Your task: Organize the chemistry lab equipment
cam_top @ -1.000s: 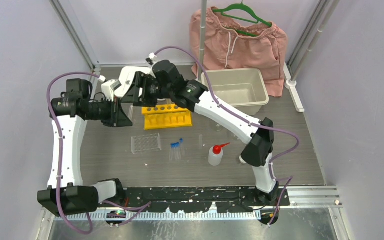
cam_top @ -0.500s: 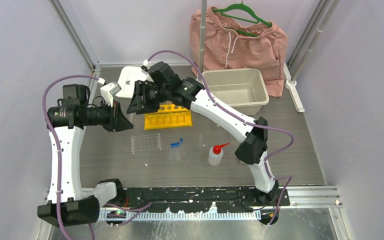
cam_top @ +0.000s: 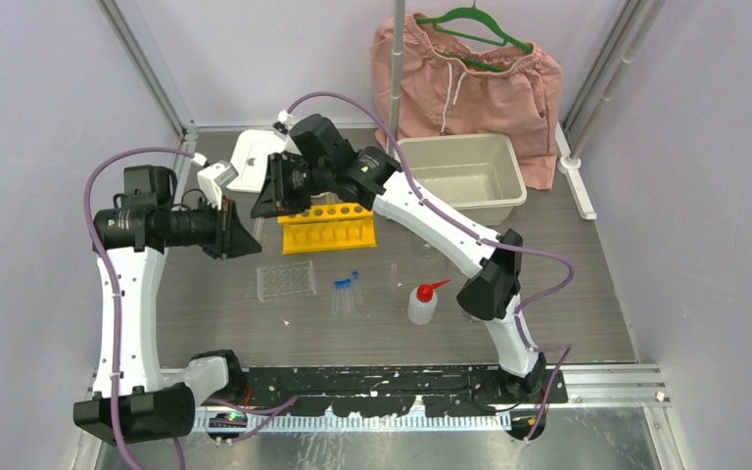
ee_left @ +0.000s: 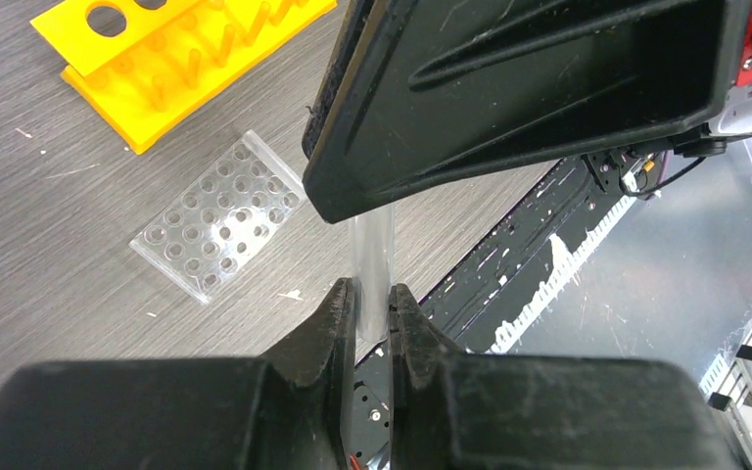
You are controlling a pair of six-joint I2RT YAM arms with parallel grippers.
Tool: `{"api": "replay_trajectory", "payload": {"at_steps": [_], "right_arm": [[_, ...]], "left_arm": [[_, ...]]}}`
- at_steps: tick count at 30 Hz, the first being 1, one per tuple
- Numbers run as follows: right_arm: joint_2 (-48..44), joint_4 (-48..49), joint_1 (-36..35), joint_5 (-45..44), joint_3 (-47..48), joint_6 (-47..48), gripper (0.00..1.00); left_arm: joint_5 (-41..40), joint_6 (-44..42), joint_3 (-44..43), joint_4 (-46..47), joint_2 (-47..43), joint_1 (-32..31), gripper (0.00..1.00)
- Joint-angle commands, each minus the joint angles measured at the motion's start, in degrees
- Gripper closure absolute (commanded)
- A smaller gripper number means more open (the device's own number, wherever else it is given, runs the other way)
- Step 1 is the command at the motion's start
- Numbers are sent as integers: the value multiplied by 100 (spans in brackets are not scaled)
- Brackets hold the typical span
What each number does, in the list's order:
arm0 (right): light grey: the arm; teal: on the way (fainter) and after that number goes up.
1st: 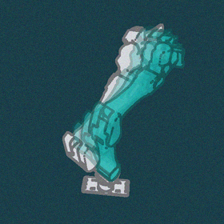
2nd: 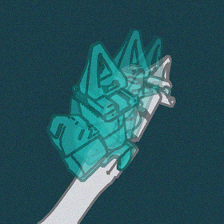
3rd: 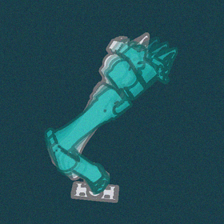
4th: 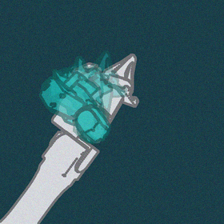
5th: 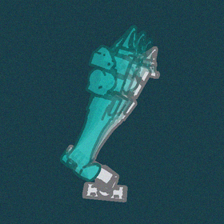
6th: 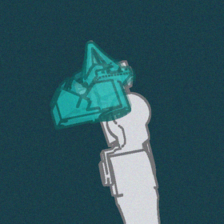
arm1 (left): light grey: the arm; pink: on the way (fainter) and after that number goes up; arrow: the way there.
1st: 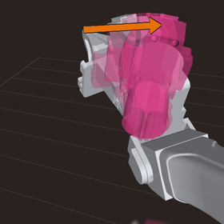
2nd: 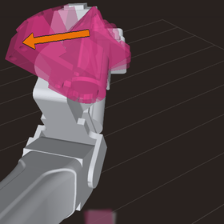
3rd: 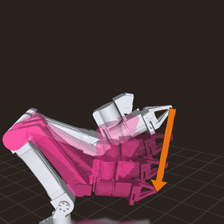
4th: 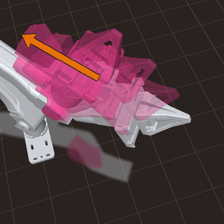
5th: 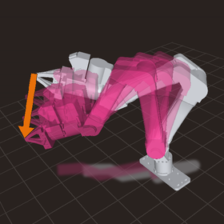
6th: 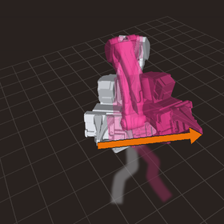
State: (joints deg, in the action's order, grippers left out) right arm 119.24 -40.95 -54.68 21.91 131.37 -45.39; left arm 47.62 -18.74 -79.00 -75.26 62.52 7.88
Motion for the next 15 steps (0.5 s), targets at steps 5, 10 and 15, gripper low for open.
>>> {"api": "replay_trajectory", "payload": {"at_steps": [5, 10, 15], "right_arm": [[-151, -192, 36, -261, 345, 577, 92], [-292, -472, 50, -1142, 404, 1231, 95], [-335, -575, 43, -1820, 321, 1616, 97]], "left_arm": [[-168, 263, 20, 319, 10, 16, 34], [-736, 664, -12, 485, 81, 21, 0], [-1079, 773, -128, 426, 207, 20, 0]]}}
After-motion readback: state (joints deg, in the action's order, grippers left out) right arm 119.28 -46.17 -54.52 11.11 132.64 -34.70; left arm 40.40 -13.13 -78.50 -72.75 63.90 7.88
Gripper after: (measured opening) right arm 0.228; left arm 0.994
